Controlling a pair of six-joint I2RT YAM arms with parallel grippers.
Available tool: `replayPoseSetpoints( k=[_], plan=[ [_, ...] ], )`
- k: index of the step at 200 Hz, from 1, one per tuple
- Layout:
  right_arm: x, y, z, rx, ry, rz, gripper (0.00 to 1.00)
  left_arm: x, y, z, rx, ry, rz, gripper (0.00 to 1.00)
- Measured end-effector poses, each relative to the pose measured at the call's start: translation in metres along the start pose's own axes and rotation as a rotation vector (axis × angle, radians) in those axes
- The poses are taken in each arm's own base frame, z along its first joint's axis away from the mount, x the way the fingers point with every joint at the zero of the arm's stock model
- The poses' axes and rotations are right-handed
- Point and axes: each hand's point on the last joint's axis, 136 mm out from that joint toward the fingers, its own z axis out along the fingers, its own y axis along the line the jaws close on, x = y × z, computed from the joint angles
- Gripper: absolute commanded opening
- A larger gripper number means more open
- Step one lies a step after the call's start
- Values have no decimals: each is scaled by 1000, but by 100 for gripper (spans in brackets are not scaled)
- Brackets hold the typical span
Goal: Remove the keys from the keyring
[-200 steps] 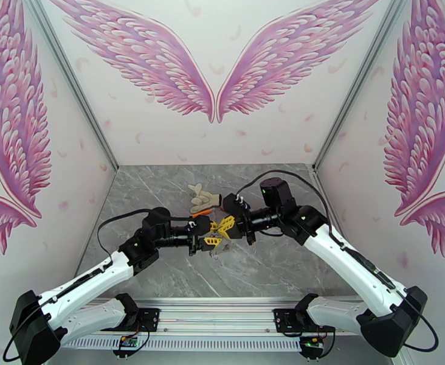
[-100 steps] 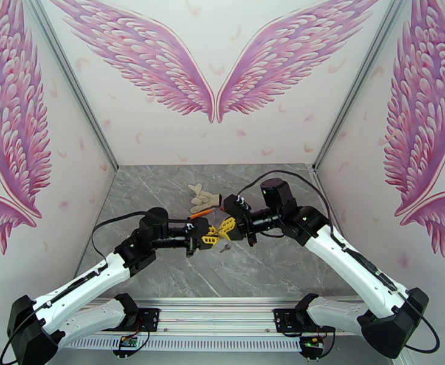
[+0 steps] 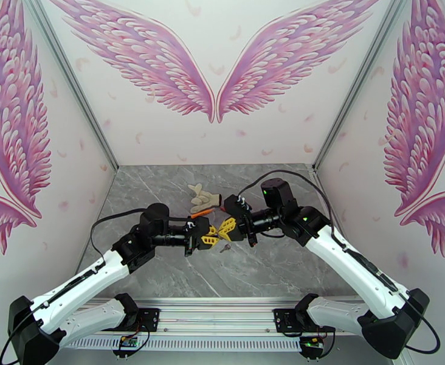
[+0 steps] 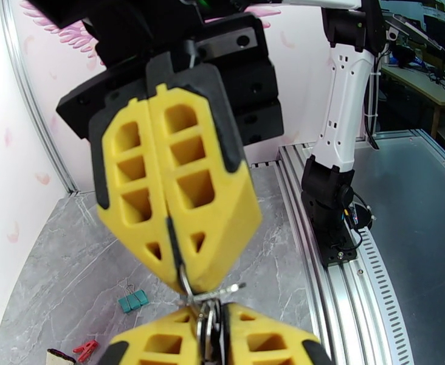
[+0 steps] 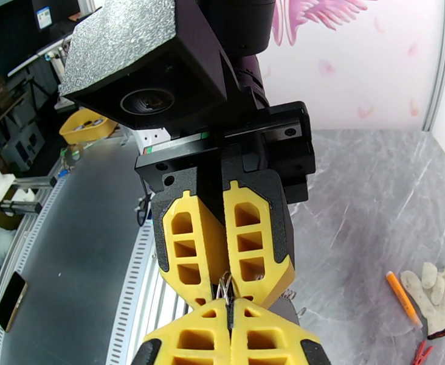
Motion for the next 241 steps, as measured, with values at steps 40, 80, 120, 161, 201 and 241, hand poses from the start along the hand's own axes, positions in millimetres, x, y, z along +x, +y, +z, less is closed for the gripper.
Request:
replayPoseSetpoints(
  k=[40,80,120,161,201,241],
  plan=[
    [0,0,0,0,0,0,0,-2,-3,-2,24,4,-8,26],
    [0,0,0,0,-1,0,0,-5,-4,-4,32,9,-11,23],
    [0,0,0,0,-1,-1,0,-6,-1,-6,26,14,-2,25],
    [0,0,0,0,-1,-1,0,-5,-3,-7,37,15,-1,30],
    [0,0,0,1,0,-1,0,-5,-5,-8,48,25,0,36],
    [0,0,0,1,-1,-2,0,-6,-4,-10,44,29,-1,36]
  ],
)
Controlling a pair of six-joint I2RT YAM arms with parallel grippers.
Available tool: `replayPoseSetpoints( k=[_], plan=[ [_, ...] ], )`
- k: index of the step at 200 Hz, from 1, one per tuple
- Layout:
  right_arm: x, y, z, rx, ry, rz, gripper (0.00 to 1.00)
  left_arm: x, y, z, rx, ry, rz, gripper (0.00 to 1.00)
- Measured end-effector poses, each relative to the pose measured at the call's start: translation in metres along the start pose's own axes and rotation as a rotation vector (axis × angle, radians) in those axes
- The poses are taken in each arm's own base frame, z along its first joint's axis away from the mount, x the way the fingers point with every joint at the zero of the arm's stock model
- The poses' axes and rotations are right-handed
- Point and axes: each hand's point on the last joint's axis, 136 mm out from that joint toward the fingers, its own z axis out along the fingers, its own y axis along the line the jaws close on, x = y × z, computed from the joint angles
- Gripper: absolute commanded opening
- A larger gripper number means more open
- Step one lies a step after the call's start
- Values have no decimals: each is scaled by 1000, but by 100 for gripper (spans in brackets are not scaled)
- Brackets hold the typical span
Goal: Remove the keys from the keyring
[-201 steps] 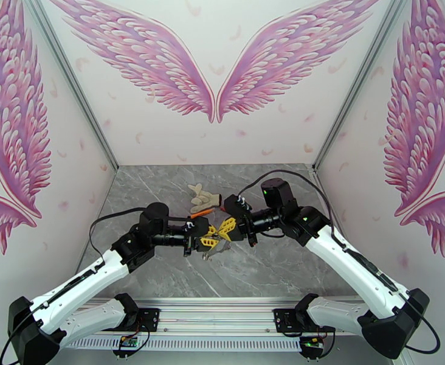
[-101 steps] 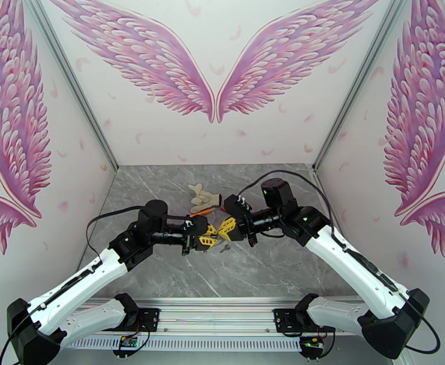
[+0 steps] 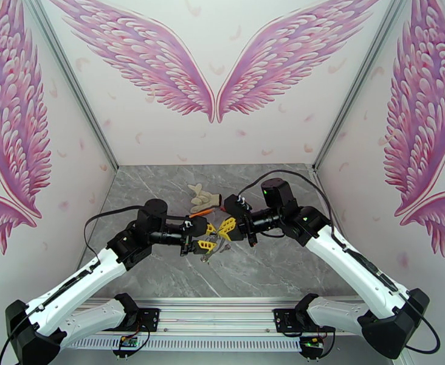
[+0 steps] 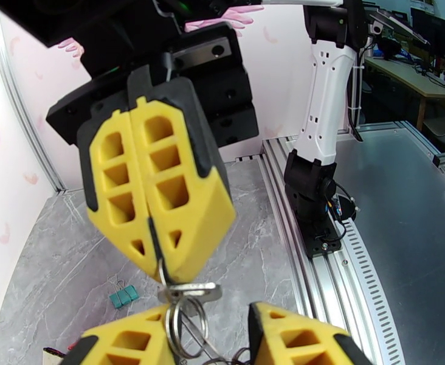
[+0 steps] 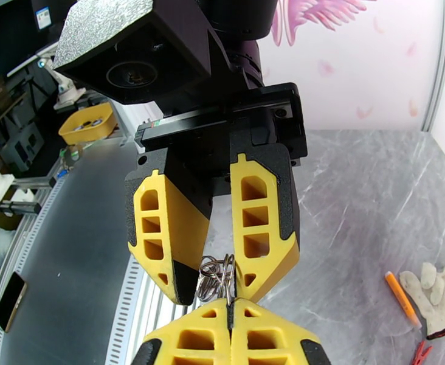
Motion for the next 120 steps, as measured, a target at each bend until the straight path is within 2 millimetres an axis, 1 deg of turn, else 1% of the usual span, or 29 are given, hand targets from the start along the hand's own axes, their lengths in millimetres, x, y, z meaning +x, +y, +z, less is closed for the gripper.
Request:
replayPoseSetpoints(
  k=[31,57,80,94,106,120],
  plan=[
    [0,0,0,0,0,0,0,-1,0,0,0,0,-4,36],
    [0,0,0,0,0,0,0,-6,3,-1,-5,-6,0,40],
    [1,0,0,0,2,3,0,-11,5,-2,-10,-14,3,41],
    [1,-1,0,0,3,4,0,-14,7,-2,-13,-19,7,41],
    [1,-1,1,0,3,5,0,-14,8,-1,-14,-19,7,38],
    [2,-2,1,3,6,6,0,-13,8,-1,-12,-17,2,38]
  ],
)
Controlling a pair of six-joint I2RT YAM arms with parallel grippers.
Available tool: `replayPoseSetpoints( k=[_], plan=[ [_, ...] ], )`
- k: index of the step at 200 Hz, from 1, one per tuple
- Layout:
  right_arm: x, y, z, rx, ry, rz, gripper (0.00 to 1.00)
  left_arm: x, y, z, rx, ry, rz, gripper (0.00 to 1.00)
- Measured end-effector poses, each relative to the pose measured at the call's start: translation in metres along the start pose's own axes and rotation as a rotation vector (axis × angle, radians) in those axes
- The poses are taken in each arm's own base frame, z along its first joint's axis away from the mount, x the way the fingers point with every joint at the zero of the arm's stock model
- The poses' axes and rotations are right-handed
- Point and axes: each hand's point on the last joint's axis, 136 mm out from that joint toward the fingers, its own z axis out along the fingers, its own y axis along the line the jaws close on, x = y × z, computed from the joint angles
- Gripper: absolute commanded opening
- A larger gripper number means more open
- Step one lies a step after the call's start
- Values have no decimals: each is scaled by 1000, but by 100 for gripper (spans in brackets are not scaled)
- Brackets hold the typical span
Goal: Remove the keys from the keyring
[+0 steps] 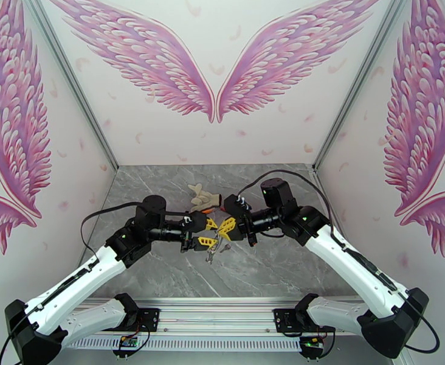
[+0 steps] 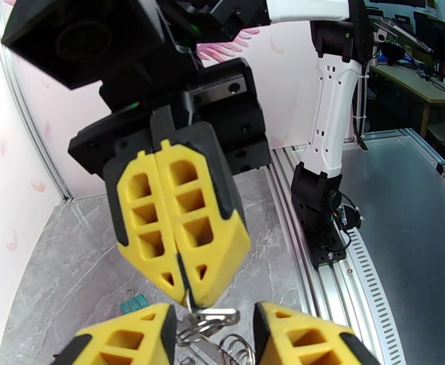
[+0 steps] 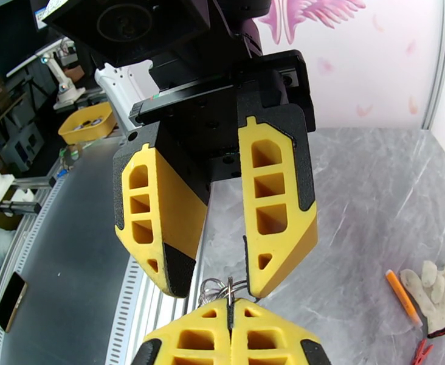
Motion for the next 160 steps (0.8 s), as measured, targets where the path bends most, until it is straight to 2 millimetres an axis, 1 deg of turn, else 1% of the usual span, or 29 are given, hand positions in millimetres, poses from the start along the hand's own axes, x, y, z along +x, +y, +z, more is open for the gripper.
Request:
replayPoseSetpoints(
  k=[33,68,118,160],
  plan=[
    [0,-1,0,5,2,0,0,6,3,2,-2,15,-14,39],
    [1,-1,0,7,3,0,0,11,11,-3,-26,25,-24,40],
    [1,-1,0,7,3,0,0,22,9,1,14,45,-47,40],
    [1,-1,0,7,3,0,0,22,8,2,26,42,-41,37]
  ],
)
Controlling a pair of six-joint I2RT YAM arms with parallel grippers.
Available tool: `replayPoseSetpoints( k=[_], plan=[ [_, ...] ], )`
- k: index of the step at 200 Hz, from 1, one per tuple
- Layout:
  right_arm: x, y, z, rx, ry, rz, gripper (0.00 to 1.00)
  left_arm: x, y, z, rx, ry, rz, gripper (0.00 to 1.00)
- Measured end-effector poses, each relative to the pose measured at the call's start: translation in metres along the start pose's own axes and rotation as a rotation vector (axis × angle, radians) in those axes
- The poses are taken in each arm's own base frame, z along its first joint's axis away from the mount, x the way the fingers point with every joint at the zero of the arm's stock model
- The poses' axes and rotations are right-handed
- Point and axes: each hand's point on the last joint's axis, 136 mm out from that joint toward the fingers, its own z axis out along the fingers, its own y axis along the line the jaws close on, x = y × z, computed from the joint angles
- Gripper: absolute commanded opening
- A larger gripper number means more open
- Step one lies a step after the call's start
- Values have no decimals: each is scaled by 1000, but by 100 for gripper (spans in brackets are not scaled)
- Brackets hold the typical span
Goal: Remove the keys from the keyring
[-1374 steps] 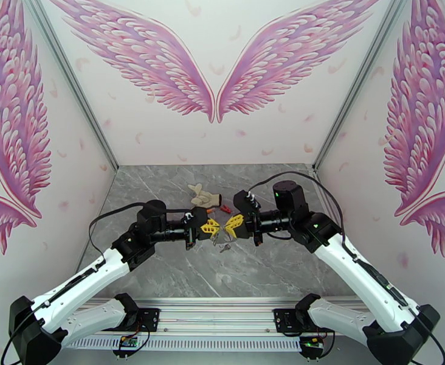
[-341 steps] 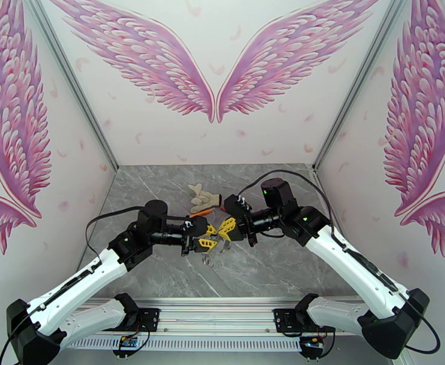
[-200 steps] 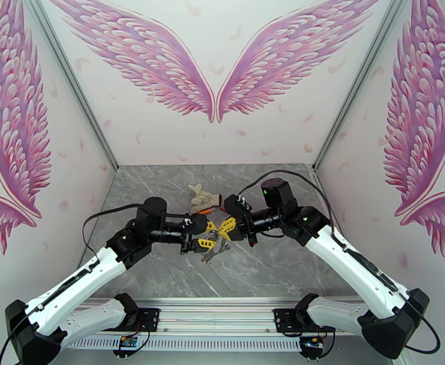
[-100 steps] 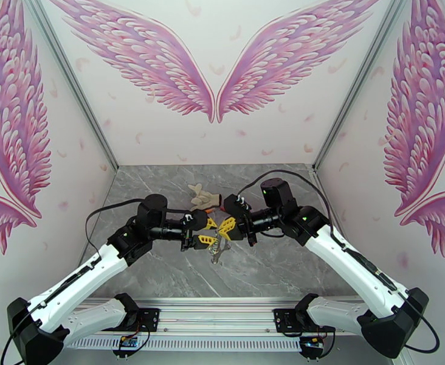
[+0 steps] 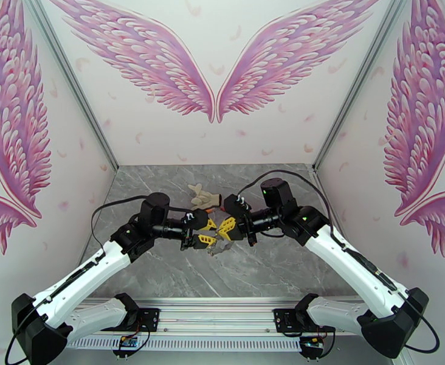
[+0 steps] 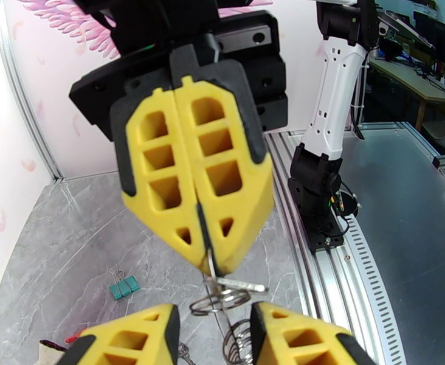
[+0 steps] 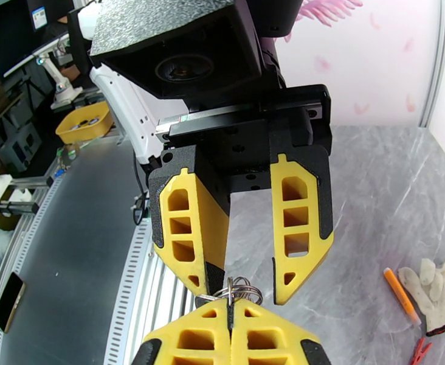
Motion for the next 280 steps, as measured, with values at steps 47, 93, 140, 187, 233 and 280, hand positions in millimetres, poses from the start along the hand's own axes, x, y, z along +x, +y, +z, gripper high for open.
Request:
replayPoseSetpoints(
  k=[47,93,140,187,233,280],
  plan=[
    [0,0,0,0,0,0,0,-1,0,0,-1,-3,7,37],
    [0,0,0,0,0,0,0,-7,2,1,2,-12,25,36],
    [0,-1,0,3,2,0,0,-8,1,2,19,-15,31,29],
    [0,-2,-1,13,5,-2,0,-8,2,2,15,-12,37,25],
    [-1,-1,-1,15,2,-6,0,-7,2,2,10,-10,37,21],
    [-1,-1,-2,16,2,-7,0,-6,4,2,4,-7,37,13]
  ],
)
